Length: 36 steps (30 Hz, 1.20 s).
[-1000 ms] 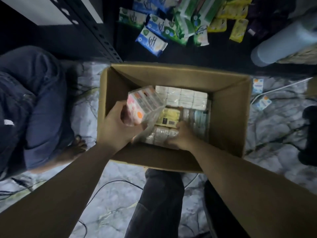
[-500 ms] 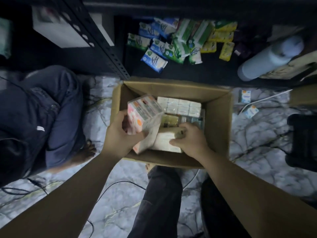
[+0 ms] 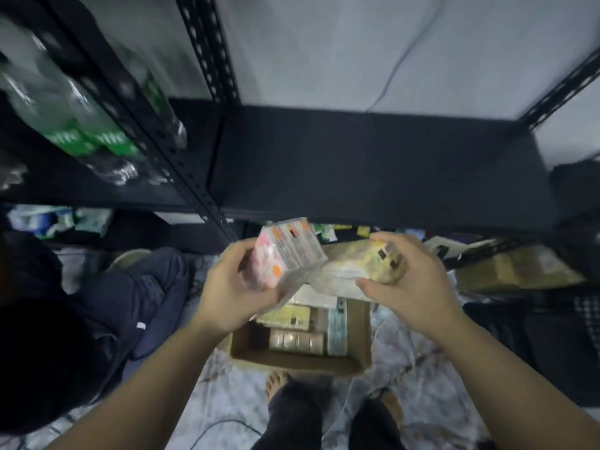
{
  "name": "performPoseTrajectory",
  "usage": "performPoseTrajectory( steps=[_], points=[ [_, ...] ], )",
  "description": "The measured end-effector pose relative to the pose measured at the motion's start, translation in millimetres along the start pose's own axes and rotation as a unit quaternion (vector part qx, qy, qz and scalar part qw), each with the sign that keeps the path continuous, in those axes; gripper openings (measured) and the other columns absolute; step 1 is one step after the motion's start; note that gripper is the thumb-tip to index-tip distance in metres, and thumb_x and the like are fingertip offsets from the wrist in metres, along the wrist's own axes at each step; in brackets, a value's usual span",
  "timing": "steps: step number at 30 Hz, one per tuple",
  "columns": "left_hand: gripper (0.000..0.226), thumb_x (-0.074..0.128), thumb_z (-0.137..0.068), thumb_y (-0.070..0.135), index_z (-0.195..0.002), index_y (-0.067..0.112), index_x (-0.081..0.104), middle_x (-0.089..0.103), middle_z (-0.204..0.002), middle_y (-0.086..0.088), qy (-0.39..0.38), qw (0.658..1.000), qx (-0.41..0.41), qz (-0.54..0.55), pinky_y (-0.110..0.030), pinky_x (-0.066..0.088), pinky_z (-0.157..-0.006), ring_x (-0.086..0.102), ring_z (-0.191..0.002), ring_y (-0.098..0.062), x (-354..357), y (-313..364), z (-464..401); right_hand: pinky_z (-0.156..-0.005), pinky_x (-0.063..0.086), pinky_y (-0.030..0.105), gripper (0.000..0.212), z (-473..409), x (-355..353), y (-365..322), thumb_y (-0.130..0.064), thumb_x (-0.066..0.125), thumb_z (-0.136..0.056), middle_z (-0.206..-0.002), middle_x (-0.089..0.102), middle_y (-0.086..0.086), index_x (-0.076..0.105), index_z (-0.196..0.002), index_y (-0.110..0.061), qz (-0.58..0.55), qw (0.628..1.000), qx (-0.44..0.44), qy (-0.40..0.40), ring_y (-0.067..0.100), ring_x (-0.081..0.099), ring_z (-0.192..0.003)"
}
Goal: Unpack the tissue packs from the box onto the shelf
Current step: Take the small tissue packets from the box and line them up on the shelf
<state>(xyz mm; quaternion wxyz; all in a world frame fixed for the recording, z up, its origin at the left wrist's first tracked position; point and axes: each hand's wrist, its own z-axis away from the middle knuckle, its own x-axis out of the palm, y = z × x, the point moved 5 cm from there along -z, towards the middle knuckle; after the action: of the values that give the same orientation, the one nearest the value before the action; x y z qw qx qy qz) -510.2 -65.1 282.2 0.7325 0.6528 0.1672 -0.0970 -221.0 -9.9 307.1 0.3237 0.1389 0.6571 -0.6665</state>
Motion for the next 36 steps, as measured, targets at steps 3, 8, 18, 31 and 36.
performPoseTrajectory(
  steps=[3,8,18,31,36],
  points=[
    [0.08,0.09,-0.06,0.048,-0.129,0.019,0.062,0.07,-0.12,0.003,0.013,0.998,0.058,-0.009,-0.042,0.057,-0.092,0.068,-0.109,-0.015,-23,79,-1,-0.085,0.041,0.011,0.067,1,-68,-59,-0.03,0.091,-0.073,-0.121,0.052,-0.03,0.059,-0.131,-0.041,0.015,0.998,-0.058,0.026,-0.005,0.054,-0.11],
    [0.078,0.091,-0.063,0.041,-0.131,0.024,0.058,0.069,-0.12,0.009,0.042,0.986,0.158,-0.016,-0.022,0.056,-0.086,0.068,-0.109,-0.012,-52,194,0,-0.086,0.042,0.007,0.07,12,-167,-141,-0.02,0.092,-0.066,-0.118,0.058,-0.025,0.064,-0.128,-0.037,0.025,0.985,-0.148,0.08,-0.002,0.059,-0.109],
    [0.082,0.094,-0.058,0.03,-0.131,0.039,0.059,0.064,-0.119,0.01,0.118,0.913,0.371,-0.122,-0.025,0.053,-0.086,0.064,-0.11,-0.016,-87,403,13,-0.082,0.045,0.01,0.063,60,-325,-265,-0.026,0.093,-0.064,-0.112,0.065,-0.02,0.067,-0.117,-0.047,0.025,0.936,-0.298,0.184,0.003,0.062,-0.105],
    [0.075,0.09,-0.056,0.037,-0.126,0.035,0.062,0.059,-0.106,0.011,0.188,0.806,0.505,-0.244,-0.036,0.053,-0.083,0.06,-0.1,-0.012,-133,597,23,-0.092,0.058,0.044,0.084,89,-475,-354,-0.062,0.092,-0.056,-0.111,0.071,-0.005,0.065,-0.129,-0.03,-0.032,0.852,-0.447,0.27,0.024,0.07,-0.106],
    [0.076,0.085,-0.059,0.044,-0.129,0.041,0.056,0.051,-0.107,0.018,0.194,0.796,0.489,-0.3,-0.021,0.044,-0.082,0.052,-0.1,-0.005,-140,619,-13,-0.085,0.052,0.019,0.073,78,-499,-368,-0.064,0.09,-0.06,-0.106,0.067,-0.017,0.067,-0.123,-0.035,-0.033,0.827,-0.466,0.312,0.01,0.066,-0.097]
  ],
)
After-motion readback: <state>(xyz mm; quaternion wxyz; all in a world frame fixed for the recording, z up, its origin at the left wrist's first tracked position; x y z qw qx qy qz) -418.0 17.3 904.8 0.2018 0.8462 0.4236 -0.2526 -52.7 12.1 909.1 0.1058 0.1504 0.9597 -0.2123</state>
